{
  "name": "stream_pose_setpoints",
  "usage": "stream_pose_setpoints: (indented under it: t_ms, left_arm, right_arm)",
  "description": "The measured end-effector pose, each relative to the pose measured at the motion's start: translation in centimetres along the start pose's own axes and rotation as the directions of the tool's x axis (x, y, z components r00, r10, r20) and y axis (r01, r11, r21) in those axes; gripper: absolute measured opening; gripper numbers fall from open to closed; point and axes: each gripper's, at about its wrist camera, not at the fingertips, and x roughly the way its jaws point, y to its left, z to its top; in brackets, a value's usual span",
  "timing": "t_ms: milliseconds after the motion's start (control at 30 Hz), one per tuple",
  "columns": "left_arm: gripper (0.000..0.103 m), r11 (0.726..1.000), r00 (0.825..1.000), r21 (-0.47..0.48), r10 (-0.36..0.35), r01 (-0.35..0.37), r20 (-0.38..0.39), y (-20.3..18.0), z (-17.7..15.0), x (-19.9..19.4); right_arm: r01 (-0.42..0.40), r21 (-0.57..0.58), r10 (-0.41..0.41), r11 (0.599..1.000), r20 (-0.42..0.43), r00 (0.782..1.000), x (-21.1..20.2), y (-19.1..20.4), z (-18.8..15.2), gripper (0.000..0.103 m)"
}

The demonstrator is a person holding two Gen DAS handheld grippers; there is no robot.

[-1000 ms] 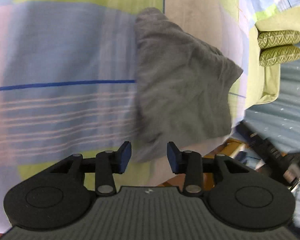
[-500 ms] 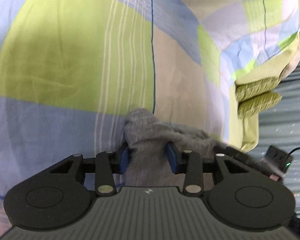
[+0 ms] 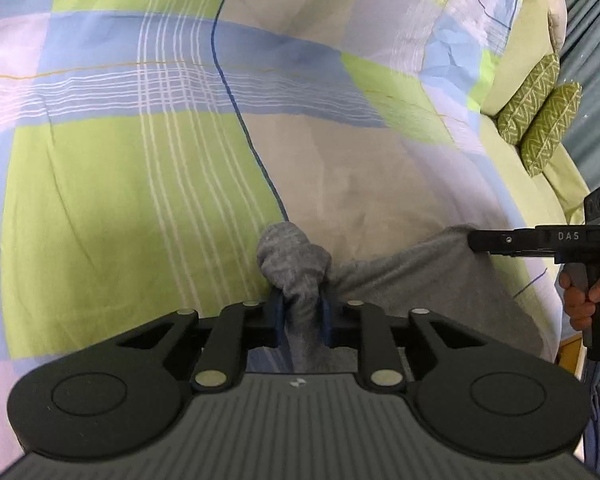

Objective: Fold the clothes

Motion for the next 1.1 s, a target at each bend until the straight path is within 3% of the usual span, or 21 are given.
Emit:
stream_pose_setpoints:
  t_ms: [67, 100, 167, 267, 333, 400, 433, 500, 567, 667, 767, 867, 1000, 1100]
  left_arm:
    - [0.045, 1.0, 1.0, -0.005, 0.026, -0.026, 0.003, 0.0, 0.1, -0.7]
    - [0.052, 0.998, 0.998, 0.005, 0.065, -0.065, 0.003, 0.1, 0.0, -1.3]
    - [0.054, 0.988, 0.988, 0.018, 0.152, -0.152, 0.02, 0.2, -0.3, -3.0]
    - [0.054, 0.978, 0.977, -0.018, 0.207, -0.206, 0.053, 0.3, -1.1, -4.9]
    - [0.054, 0.993, 0.989, -0.001, 0.116, -0.116, 0.086, -1.3, -2.3, -6.0]
    - [0.054, 0.995, 0.994, 0.067, 0.069, -0.075, 0.079, -2.7, -2.7, -5.2]
    - [0.054, 0.987, 0.995, 0.144, 0.063, -0.073, 0.072, -3.9, -2.8, -3.9]
    - [0.054, 0.972, 0.992, 0.204, 0.105, -0.117, 0.068, -4.5, -2.7, -2.0]
    - [0.053, 0.967, 0.984, 0.184, 0.17, -0.175, 0.045, -3.8, -1.9, -0.6]
    - [0.053, 0.97, 0.983, 0.161, 0.17, -0.18, 0.074, -3.8, -1.6, -2.6]
    - [0.054, 0.943, 0.981, 0.272, 0.177, -0.193, 0.081, -6.4, -3.5, -4.7]
    - [0.054, 0.927, 0.989, 0.345, 0.14, -0.149, 0.052, -9.3, -6.6, -5.0]
    - [0.054, 0.872, 0.976, 0.45, 0.219, -0.192, -0.008, -11.0, -11.1, -3.1]
    - [0.056, 0.872, 0.967, 0.43, 0.254, -0.234, 0.011, -10.8, -12.0, -3.9]
  right_arm:
    - [0.111, -0.043, -0.11, 0.993, 0.026, 0.994, -1.2, 1.0, -0.5, 0.042]
    - [0.157, -0.052, -0.155, 0.986, 0.039, 0.987, -1.9, 1.4, -0.8, 0.042]
    - [0.227, -0.057, -0.222, 0.972, 0.084, 0.971, -3.4, 2.0, -1.6, 0.042]
    - [0.203, -0.086, -0.187, 0.975, 0.162, 0.969, -6.0, 3.7, -3.6, 0.03]
    - [0.09, -0.174, -0.064, 0.981, 0.148, 0.987, -6.8, 5.4, -6.0, 0.022]
    - [0.068, -0.245, -0.045, 0.967, 0.1, 0.994, -6.0, 6.2, -8.0, 0.019]
    - [0.115, -0.265, -0.097, 0.958, 0.079, 0.992, -5.4, 6.1, -9.1, 0.016]
    - [0.233, -0.292, -0.229, 0.928, 0.051, 0.972, -4.1, 5.5, -11.0, 0.016]
    - [0.299, -0.259, -0.291, 0.919, 0.068, 0.954, -4.7, 4.9, -12.1, 0.018]
    - [0.318, -0.224, -0.296, 0.921, 0.126, 0.947, -6.8, 5.7, -13.0, 0.018]
    - [0.252, -0.265, -0.212, 0.931, 0.17, 0.962, -7.2, 7.4, -13.4, 0.018]
    - [0.263, -0.347, -0.211, 0.9, 0.181, 0.961, -5.8, 8.2, -13.6, 0.018]
    - [0.263, -0.377, -0.254, 0.888, 0.074, 0.964, -3.6, 6.4, -14.9, 0.018]
    - [0.27, -0.469, -0.281, 0.841, 0.048, 0.959, -4.0, 6.4, -17.4, 0.018]
